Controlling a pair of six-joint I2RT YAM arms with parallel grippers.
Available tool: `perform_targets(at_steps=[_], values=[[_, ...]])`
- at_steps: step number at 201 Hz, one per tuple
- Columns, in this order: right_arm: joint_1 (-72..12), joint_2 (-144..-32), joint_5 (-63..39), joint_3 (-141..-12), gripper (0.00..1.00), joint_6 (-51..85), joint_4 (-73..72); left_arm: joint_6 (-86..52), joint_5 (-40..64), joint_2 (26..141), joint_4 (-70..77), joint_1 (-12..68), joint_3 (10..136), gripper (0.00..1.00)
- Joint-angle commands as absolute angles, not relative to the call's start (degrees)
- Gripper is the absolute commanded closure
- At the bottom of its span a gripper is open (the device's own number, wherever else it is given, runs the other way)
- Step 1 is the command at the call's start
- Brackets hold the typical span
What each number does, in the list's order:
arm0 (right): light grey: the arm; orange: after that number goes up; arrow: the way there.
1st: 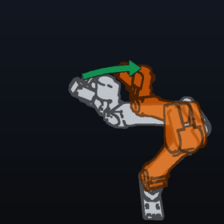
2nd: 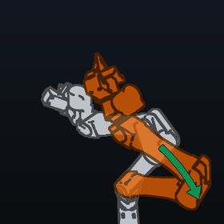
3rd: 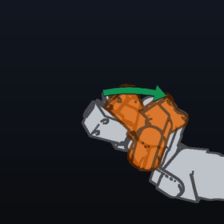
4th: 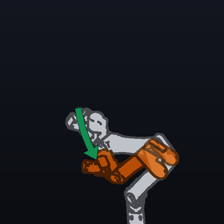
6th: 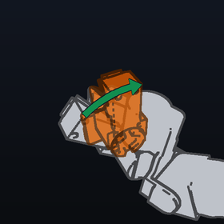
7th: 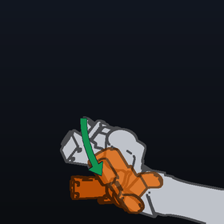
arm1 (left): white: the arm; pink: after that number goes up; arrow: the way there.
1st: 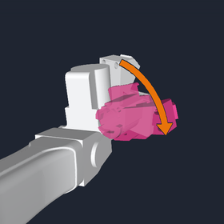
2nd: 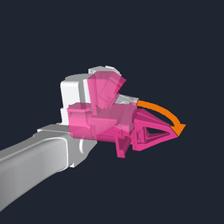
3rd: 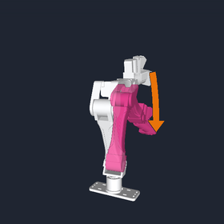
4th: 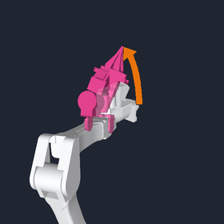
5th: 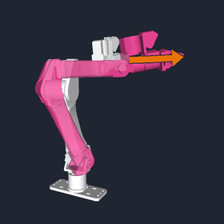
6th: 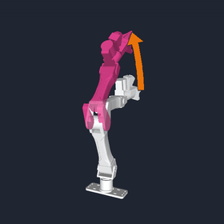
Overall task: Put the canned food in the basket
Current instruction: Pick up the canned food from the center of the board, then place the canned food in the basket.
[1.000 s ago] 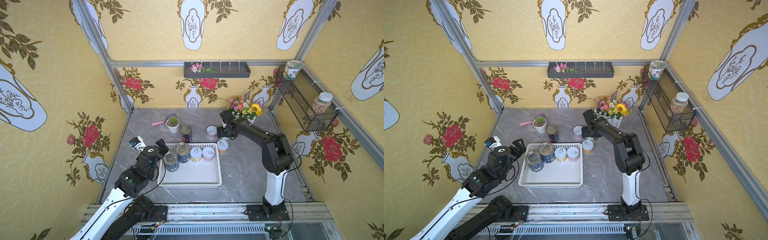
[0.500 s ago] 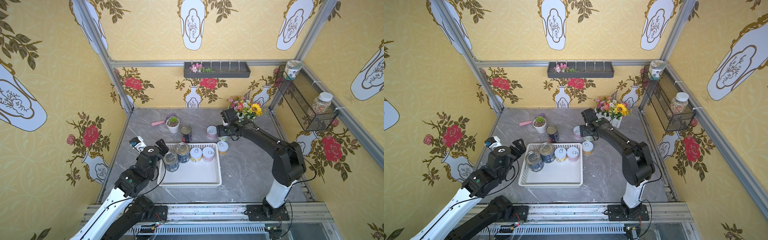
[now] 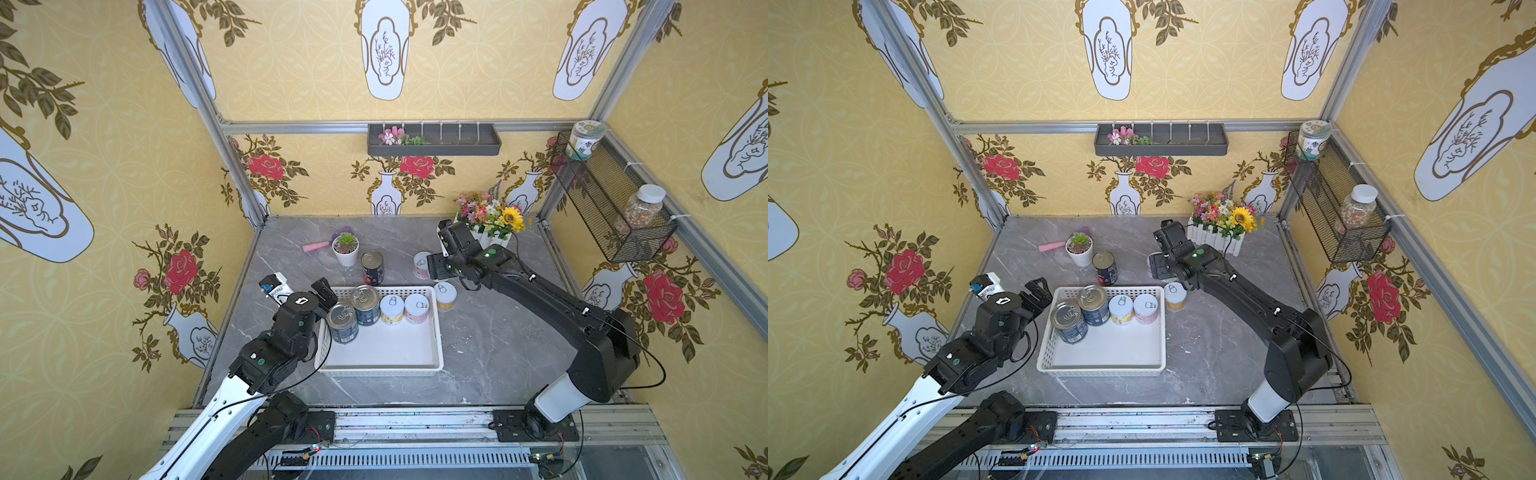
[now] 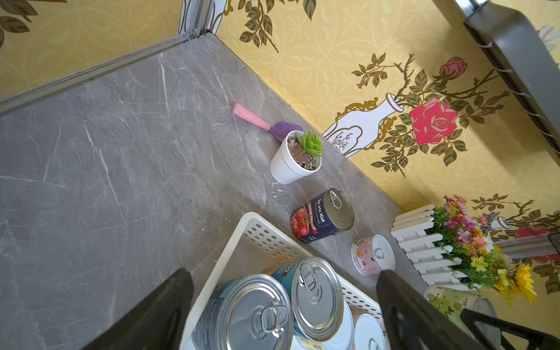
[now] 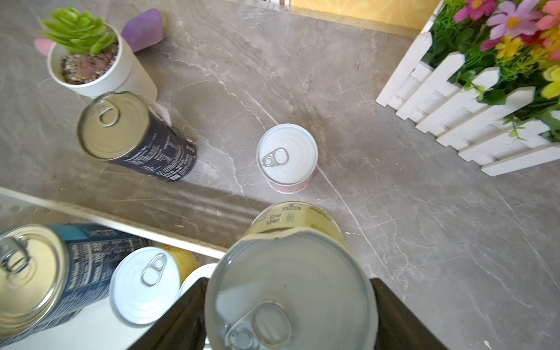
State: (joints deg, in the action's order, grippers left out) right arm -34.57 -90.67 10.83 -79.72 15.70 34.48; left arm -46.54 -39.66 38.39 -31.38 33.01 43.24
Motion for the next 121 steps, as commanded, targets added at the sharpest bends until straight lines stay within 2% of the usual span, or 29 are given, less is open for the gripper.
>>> perform_targets(at_steps=[1, 71, 121], values=[[-36.9, -88.6, 9.5, -78.7, 0.28, 16.6, 30.3, -46.1, -39.7, 38.4, -30.4, 33.0, 43.2, 0.0], [-47.7, -84.7, 9.1, -72.9, 0.28, 17.7, 27.4, -46.1, -39.6, 38.3, -30.4, 33.0, 43.1, 0.0], [-51.6, -87.9, 9.9, -72.5, 0.28, 18.2, 26.2, -46.1, -39.6, 38.4, -30.4, 33.0, 43.1, 0.0]])
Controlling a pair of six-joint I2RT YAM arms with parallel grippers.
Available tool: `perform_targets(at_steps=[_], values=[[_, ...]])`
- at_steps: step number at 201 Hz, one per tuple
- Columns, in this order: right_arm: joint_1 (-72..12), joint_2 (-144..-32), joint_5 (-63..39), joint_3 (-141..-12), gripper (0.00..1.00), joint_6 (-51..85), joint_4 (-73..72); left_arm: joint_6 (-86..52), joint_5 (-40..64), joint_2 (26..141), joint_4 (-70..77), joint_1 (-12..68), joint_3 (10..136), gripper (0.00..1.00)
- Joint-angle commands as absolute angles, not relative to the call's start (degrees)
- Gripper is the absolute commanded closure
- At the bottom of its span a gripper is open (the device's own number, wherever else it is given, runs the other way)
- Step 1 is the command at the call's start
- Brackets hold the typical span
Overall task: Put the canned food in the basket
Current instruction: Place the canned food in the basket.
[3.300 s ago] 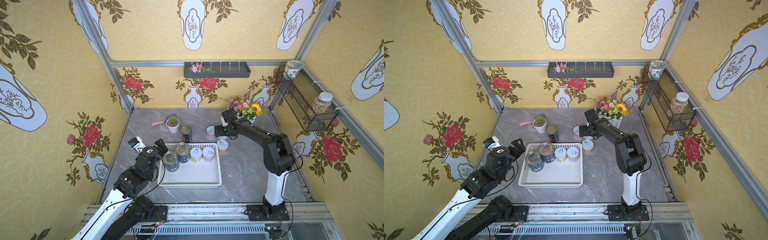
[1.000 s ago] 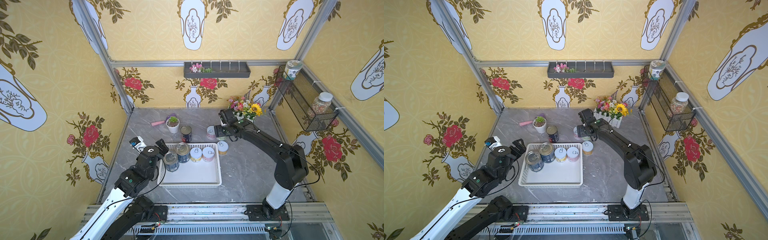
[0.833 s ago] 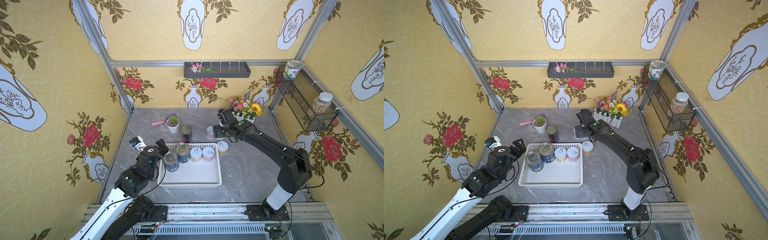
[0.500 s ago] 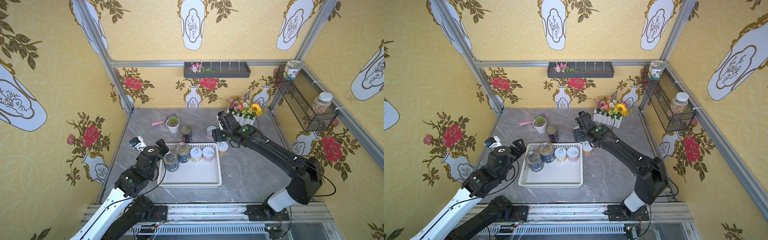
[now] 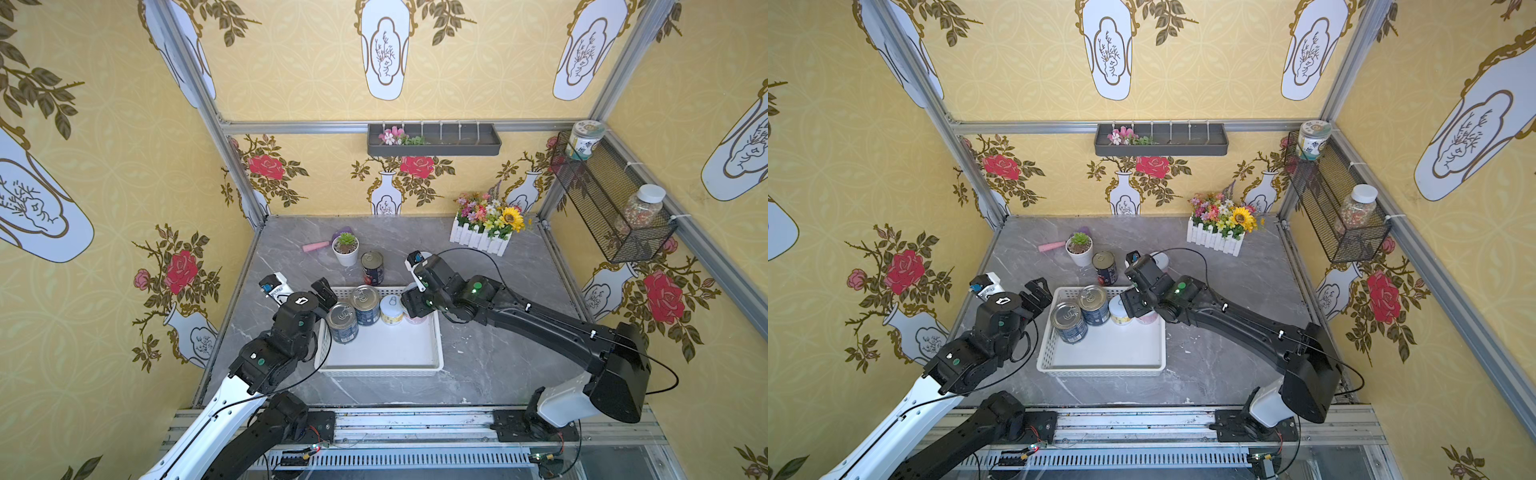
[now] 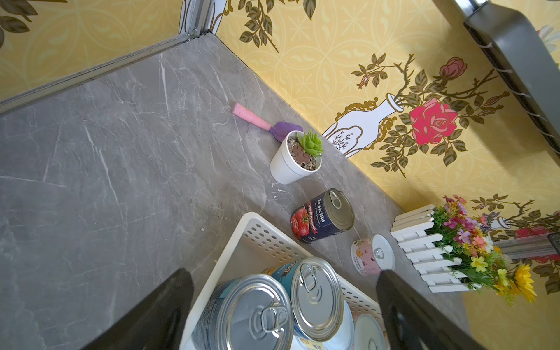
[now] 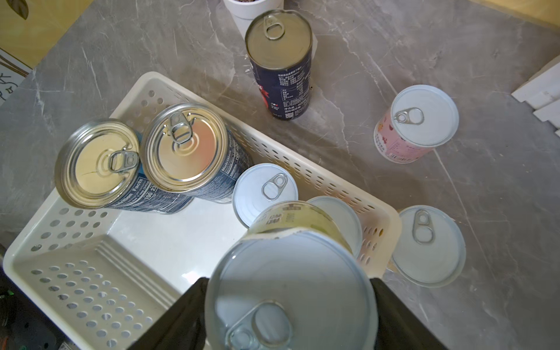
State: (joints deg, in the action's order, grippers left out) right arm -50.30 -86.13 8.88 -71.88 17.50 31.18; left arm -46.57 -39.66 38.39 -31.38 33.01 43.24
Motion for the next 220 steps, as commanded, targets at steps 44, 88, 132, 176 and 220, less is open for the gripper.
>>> perform_targets(at_steps=[44, 88, 132, 176, 220], values=[[-56.0, -92.8, 9.7, -74.7, 0.28, 18.5, 25.9, -46.1, -39.7, 38.1, -30.4, 33.0, 43.1, 0.0], [-60.5, -98.6, 9.7, -78.5, 0.28, 17.9, 27.0, -46.1, -39.7, 38.1, -30.4, 33.0, 43.1, 0.0], [-61.1, -100.6, 8.8, -78.8, 0.28, 17.8, 26.1, -46.1, -39.7, 38.1, -30.5, 33.0, 43.2, 0.0], [-63.5, -103.4, 6.6, -80.3, 0.29, 17.4, 25.3, -46.1, -39.8, 38.1, -30.5, 33.0, 43.1, 0.0], [-65.3, -105.9, 4.9, -81.6, 0.29, 17.2, 24.8, -46.1, -39.6, 38.0, -30.4, 33.0, 43.1, 0.0]])
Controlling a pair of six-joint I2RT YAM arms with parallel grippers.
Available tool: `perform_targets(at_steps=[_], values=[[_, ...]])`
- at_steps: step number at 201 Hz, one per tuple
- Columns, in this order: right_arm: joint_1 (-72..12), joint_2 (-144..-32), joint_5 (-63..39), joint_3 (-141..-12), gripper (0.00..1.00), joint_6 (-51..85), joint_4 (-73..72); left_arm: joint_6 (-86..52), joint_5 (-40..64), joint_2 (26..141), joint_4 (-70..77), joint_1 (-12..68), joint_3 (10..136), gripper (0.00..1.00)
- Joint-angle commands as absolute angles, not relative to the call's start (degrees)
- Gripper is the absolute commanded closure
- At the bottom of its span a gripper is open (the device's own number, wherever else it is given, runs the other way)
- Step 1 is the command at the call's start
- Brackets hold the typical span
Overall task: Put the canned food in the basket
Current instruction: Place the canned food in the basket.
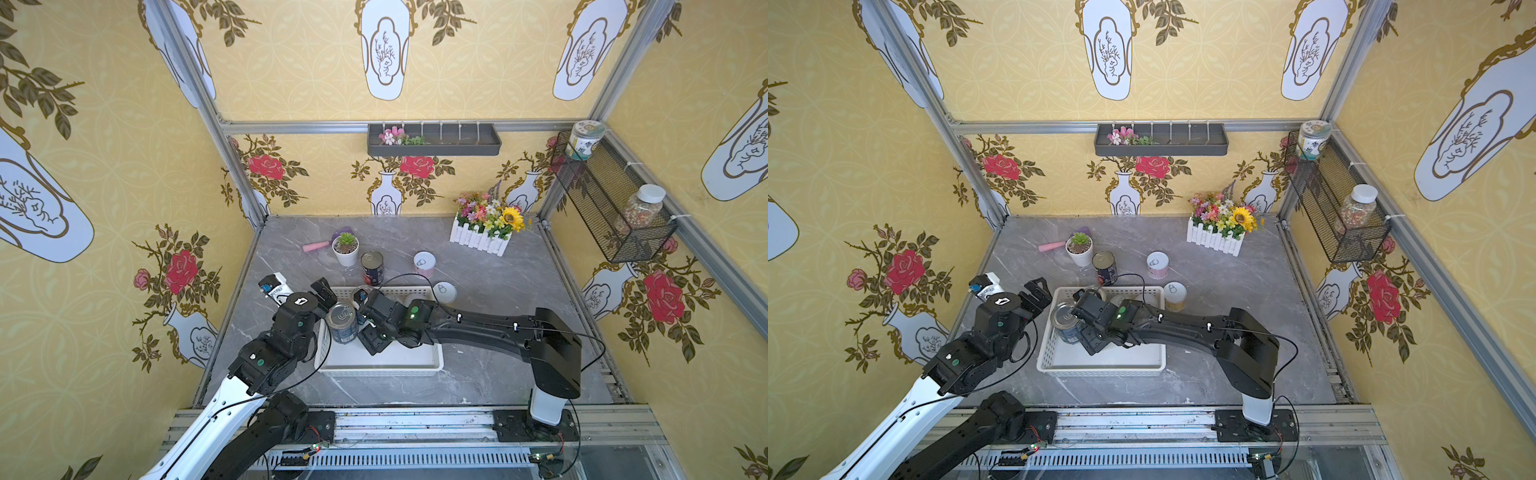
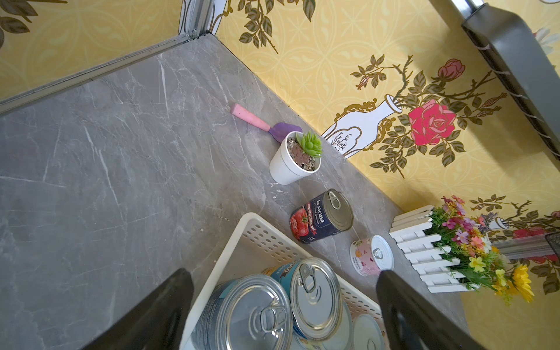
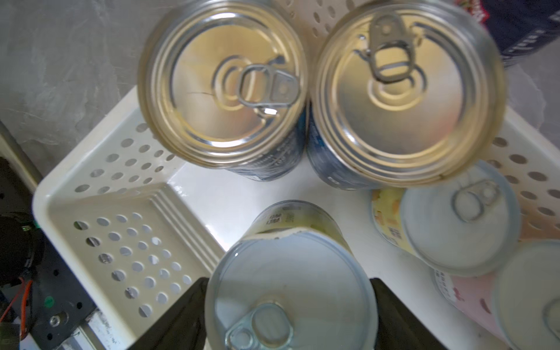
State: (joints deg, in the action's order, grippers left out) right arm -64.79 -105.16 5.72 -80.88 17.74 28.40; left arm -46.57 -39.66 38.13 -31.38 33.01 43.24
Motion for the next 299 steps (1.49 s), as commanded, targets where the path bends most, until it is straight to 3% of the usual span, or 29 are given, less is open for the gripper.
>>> perform_targets(at_steps=[1, 251, 299], values=[[-65.4, -105.9, 4.8, -81.6, 0.29, 17.2, 24.8, -46.1, -39.6, 38.0, -30.4, 33.0, 43.1, 0.0], [-69.3, -120.3, -3.2, -94.0, 0.3, 19.1, 22.4, -46.2, -39.7, 37.6, -30.7, 33.1, 43.0, 0.0], [-69.4, -121.3, -3.0, -95.0, 0.22, 19.0, 23.4, -46.2, -39.7, 37.5, -30.6, 33.1, 43.0, 0.0]])
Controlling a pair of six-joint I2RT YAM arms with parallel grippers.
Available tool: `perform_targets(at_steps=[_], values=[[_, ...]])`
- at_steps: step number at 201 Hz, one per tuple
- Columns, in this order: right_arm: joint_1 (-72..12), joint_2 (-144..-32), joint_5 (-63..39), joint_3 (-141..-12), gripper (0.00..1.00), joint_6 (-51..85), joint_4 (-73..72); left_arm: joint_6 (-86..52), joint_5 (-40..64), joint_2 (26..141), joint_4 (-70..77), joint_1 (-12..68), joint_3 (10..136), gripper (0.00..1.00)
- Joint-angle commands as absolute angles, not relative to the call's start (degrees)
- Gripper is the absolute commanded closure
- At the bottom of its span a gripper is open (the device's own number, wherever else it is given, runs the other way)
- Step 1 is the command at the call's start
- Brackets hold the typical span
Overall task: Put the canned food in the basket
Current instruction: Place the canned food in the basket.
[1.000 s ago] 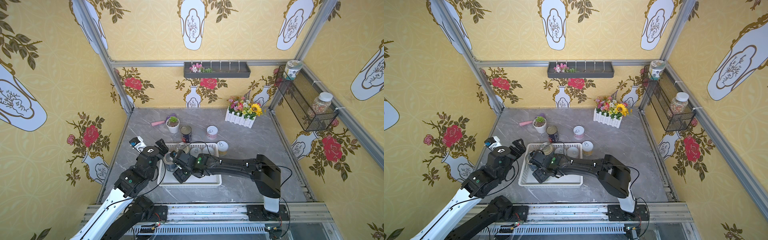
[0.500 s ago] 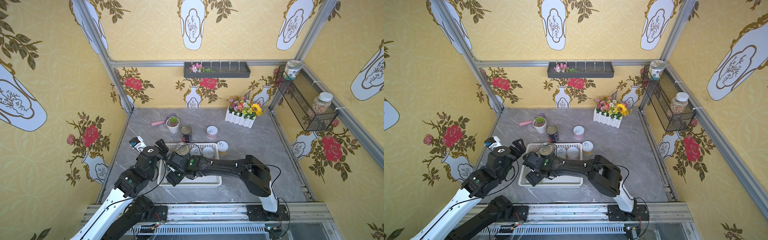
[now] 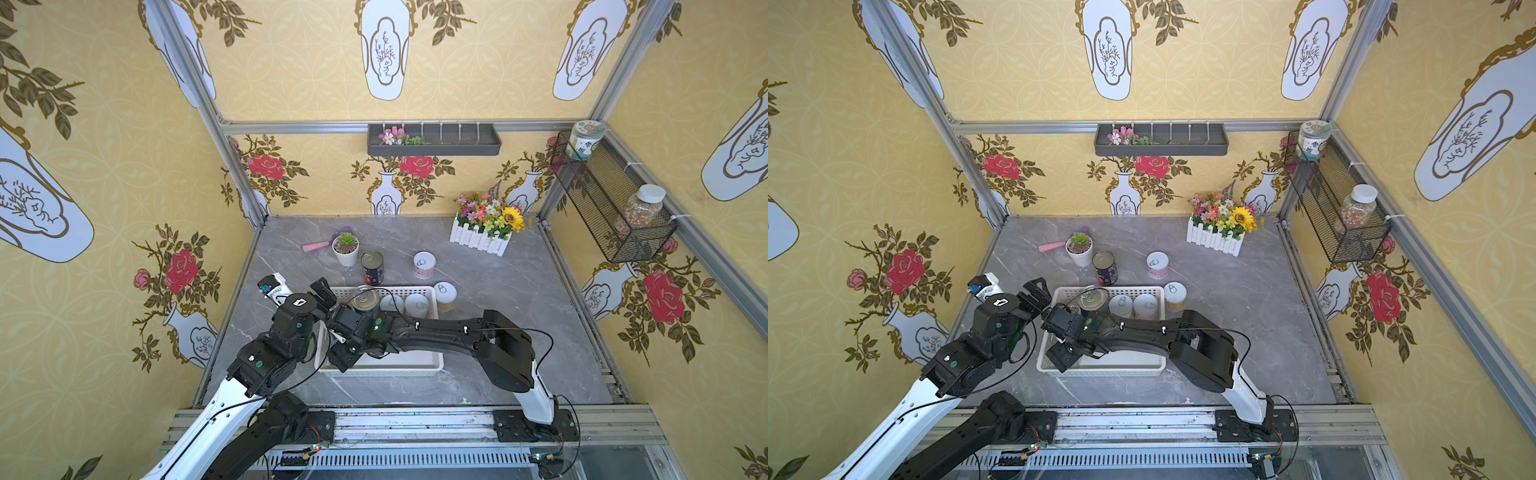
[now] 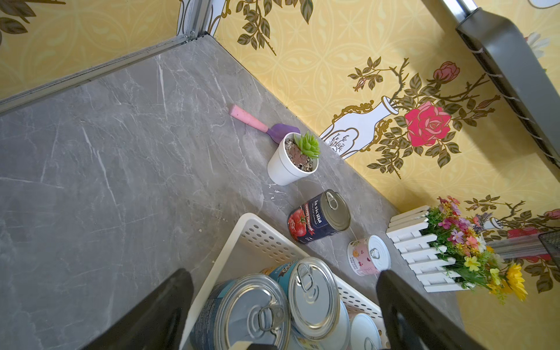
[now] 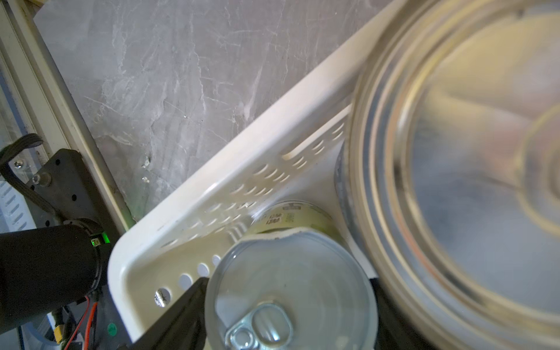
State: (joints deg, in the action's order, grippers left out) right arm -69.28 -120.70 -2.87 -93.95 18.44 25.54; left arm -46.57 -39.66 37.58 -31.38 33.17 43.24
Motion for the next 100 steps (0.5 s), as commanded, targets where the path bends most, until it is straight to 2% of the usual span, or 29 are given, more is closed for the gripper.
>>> perform_targets(at_steps=[1, 85, 100], values=[[-69.3, -121.3, -3.1, -95.0, 0.22, 19.0, 23.5, -46.2, -39.7, 37.4, -30.6, 33.1, 43.0, 0.0], [-69.5, -125.0, -3.0, -97.8, 0.21, 19.0, 25.5, -46.2, -39.5, 37.3, -30.7, 33.2, 43.2, 0.0], [-69.5, -125.3, -2.7, -97.9, 0.17, 19.0, 25.8, -46.3, -39.6, 37.2, -30.7, 33.2, 43.2, 0.0]])
